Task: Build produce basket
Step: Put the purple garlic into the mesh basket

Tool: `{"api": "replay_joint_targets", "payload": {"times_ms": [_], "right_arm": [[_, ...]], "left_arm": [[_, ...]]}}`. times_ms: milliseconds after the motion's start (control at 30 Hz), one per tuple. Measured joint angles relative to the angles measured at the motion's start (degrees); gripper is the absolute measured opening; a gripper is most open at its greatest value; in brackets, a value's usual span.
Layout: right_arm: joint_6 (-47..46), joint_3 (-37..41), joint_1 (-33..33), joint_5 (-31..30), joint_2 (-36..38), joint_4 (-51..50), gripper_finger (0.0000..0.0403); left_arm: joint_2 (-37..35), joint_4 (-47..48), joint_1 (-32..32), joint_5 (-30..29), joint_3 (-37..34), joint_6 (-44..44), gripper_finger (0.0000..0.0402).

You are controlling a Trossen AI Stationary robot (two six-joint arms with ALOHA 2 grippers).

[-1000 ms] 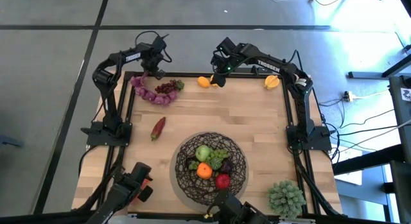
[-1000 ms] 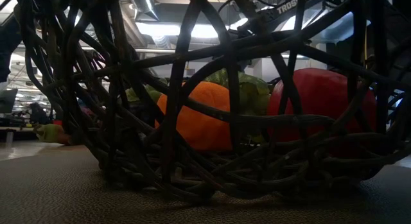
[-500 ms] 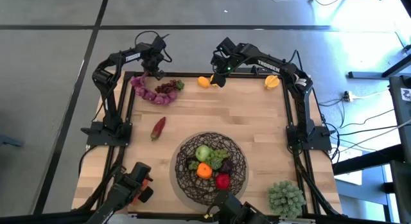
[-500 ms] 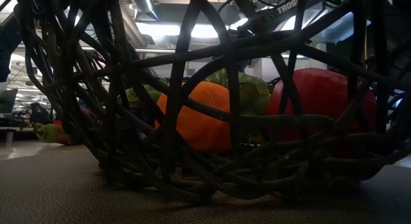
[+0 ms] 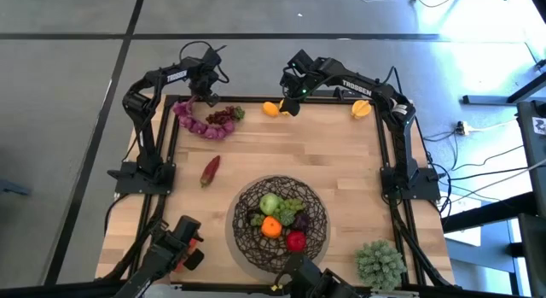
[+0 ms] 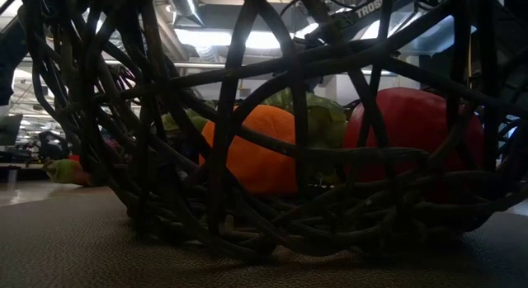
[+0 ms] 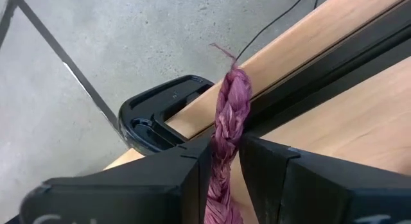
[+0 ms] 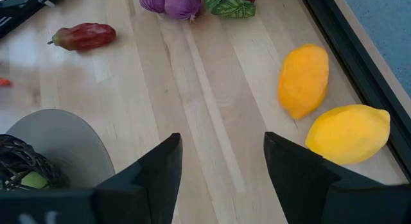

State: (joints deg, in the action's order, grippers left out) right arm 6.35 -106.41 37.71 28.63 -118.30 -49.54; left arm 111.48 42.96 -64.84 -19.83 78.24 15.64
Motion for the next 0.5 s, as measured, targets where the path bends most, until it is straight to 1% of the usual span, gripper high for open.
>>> {"api": "replay_joint_targets", "payload": {"times_ms": [100,267,500], "right_arm": [[0.0,0.0,0.0,0.0,0.0,0.0,0.0211],[0.1,0.0,0.0,0.0,0.0,0.0,0.0211],[0.2,0.0,0.0,0.0,0.0,0.0,0.0211]], "left_arm": [[0.0,0.1,0.0,1.4,0.0,0.0,0.0047],[0.0,0.2,0.0,1.3,0.0,0.0,0.0009],[0.0,0.3,0.0,1.3,0.0,0.0,0.0003]]}}
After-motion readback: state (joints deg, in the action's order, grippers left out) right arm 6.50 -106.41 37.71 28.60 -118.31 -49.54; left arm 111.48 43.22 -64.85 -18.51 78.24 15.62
